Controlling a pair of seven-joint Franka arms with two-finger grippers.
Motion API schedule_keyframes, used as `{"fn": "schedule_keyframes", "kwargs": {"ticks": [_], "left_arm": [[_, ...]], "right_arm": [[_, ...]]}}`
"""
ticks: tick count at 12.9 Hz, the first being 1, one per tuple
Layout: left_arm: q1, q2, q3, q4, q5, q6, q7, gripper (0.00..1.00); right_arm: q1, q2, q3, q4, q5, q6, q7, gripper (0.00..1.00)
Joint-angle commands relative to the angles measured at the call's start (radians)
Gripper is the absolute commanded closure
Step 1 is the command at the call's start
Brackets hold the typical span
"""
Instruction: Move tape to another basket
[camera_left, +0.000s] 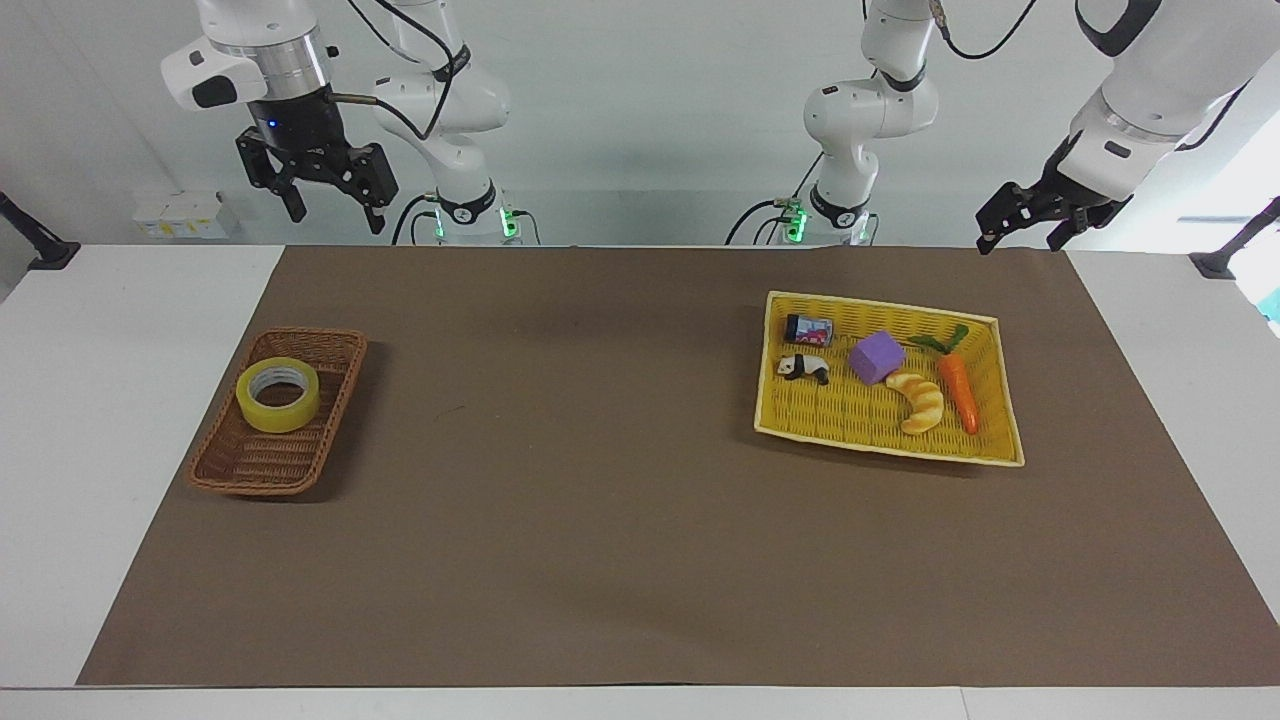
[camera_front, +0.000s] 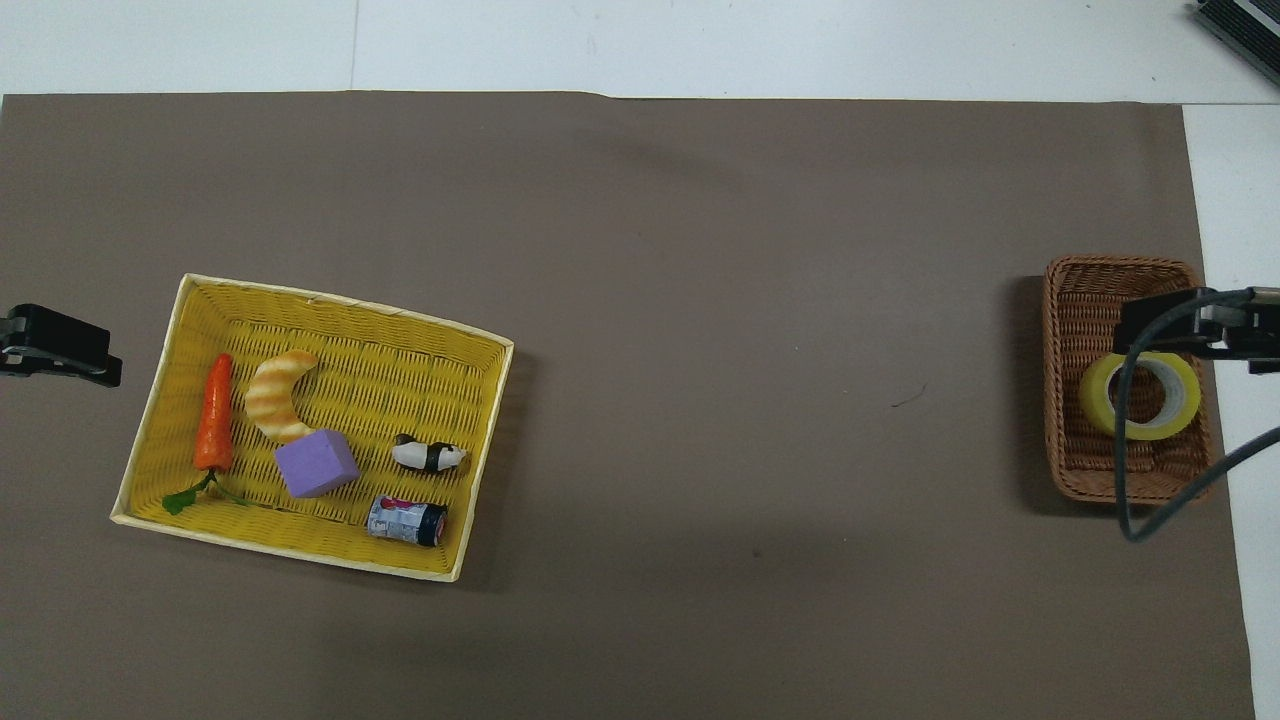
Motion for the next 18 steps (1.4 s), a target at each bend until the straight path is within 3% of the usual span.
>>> {"fn": "schedule_keyframes", "kwargs": {"ticks": [1,7,18], "left_arm": [[0.01,-0.005,-0.007,0.004,0.016,-0.012,0.005,0.0],[0.01,-0.005,-0.007,0.004,0.016,-0.014,0.005,0.0],[0.01,-0.005,-0.007,0.004,0.016,-0.012,0.005,0.0]], "right_arm": [[-0.026,-0.016,-0.004,-0.042,0.041,0.009,-0.002,0.0],[-0.054,-0.019,-0.016,0.0,0.028,-0.071,-0.178,0.0],[-0.05,-0.04,-0.007,-0.043,0.046,-0.051,-0.171,0.0]]}}
